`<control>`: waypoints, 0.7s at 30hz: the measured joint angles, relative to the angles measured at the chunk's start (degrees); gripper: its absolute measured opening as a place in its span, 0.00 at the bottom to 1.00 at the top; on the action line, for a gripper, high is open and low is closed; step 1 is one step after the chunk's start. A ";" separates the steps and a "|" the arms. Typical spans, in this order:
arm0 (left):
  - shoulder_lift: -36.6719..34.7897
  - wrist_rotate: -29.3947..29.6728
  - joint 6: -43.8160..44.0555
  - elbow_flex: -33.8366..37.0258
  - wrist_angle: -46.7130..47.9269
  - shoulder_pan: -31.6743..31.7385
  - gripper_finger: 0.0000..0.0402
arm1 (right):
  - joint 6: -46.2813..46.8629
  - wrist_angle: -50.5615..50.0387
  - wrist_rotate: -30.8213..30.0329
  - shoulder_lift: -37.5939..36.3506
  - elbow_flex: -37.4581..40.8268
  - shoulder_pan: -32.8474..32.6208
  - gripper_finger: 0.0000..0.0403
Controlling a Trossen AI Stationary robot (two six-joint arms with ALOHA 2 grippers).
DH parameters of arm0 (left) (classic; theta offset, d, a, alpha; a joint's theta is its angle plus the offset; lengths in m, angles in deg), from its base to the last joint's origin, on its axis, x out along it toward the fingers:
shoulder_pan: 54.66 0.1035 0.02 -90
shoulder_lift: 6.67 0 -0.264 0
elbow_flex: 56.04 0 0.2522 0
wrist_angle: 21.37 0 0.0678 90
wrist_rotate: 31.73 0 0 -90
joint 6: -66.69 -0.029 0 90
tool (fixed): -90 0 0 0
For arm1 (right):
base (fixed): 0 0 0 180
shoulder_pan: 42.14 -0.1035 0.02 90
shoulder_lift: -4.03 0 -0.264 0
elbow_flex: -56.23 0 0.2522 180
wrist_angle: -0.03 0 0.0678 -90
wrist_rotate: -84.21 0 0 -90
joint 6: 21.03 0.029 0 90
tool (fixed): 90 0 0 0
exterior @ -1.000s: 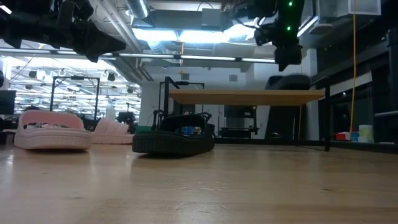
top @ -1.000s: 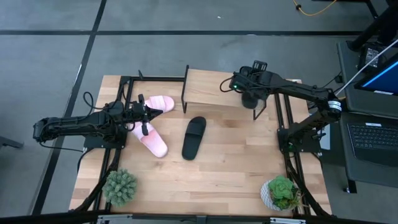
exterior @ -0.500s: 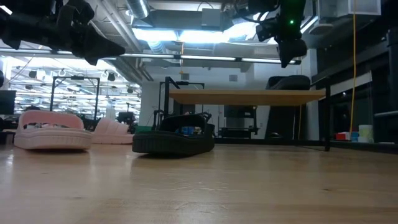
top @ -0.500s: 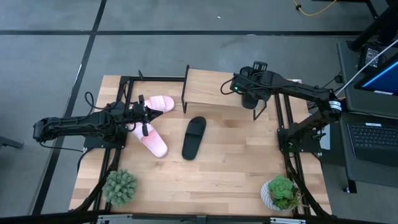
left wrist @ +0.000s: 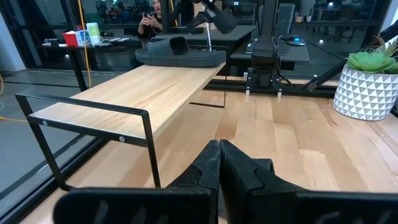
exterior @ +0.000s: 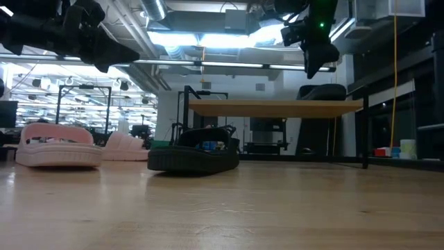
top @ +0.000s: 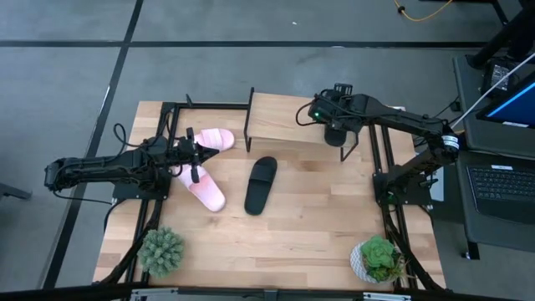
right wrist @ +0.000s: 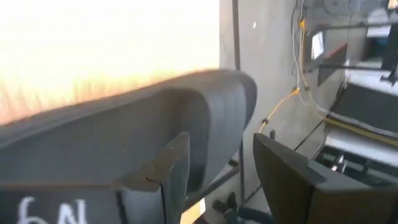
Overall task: Pick and place slides into the shelf
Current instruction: Put the right black slides on the shelf
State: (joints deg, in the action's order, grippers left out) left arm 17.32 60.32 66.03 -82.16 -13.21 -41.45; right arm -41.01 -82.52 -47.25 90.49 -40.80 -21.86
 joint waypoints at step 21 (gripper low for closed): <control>0.00 0.00 -0.02 0.00 0.00 0.00 0.00 | 4.72 -11.31 15.00 -0.23 -8.52 1.86 0.43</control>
State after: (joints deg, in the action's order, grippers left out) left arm 17.32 60.32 66.00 -82.16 -13.21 -41.45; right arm -36.29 -93.83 -32.25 90.25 -49.32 -20.00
